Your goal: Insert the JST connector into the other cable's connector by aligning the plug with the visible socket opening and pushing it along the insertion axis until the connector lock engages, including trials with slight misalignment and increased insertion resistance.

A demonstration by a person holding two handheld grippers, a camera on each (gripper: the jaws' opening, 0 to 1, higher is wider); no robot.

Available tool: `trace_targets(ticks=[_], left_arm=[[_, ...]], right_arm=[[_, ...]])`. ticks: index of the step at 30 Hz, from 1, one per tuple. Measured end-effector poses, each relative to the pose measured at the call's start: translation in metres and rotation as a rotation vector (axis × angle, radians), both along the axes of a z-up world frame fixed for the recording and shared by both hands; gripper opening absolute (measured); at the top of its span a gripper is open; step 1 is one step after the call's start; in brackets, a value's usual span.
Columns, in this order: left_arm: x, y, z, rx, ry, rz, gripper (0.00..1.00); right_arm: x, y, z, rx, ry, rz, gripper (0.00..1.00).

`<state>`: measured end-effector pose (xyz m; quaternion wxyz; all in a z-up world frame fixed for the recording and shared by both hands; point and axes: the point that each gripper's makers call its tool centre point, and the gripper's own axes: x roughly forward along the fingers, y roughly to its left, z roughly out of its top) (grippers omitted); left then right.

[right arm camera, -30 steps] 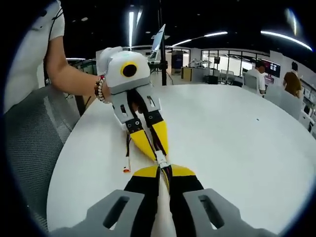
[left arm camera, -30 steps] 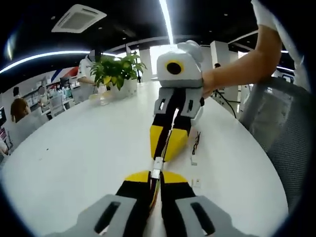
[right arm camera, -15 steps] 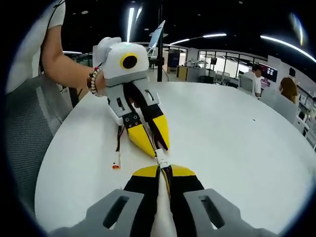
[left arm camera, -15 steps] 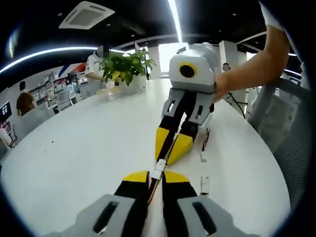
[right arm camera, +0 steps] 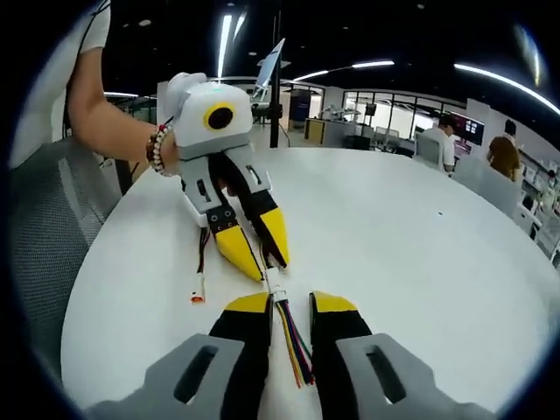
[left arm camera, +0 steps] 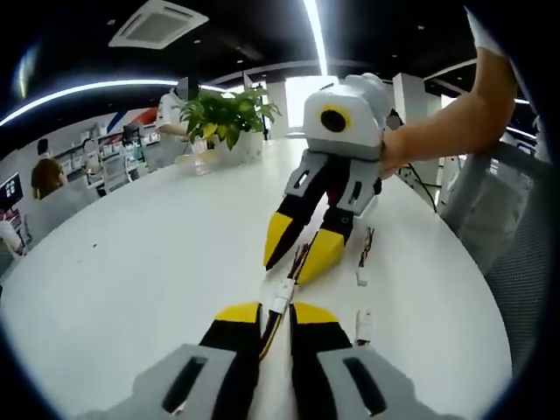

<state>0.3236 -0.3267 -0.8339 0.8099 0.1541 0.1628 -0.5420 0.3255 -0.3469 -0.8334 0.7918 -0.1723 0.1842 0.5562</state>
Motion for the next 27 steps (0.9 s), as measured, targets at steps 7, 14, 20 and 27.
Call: trace_targets(ticks=[7, 14, 20, 27], left_arm=[[0.001, 0.001, 0.007, -0.015, 0.000, 0.010, 0.10], [-0.001, -0.002, 0.012, -0.007, -0.001, 0.003, 0.11], [-0.004, -0.004, 0.016, 0.006, 0.005, -0.005, 0.12], [-0.013, -0.008, 0.024, 0.000, 0.025, -0.007, 0.13]], right_arm=[[0.004, -0.005, 0.010, 0.021, -0.006, -0.028, 0.12], [0.002, -0.008, 0.018, 0.028, -0.007, -0.046, 0.11], [-0.009, -0.007, 0.018, 0.020, 0.024, -0.046, 0.10], [-0.018, -0.009, 0.023, 0.020, 0.049, -0.057, 0.11]])
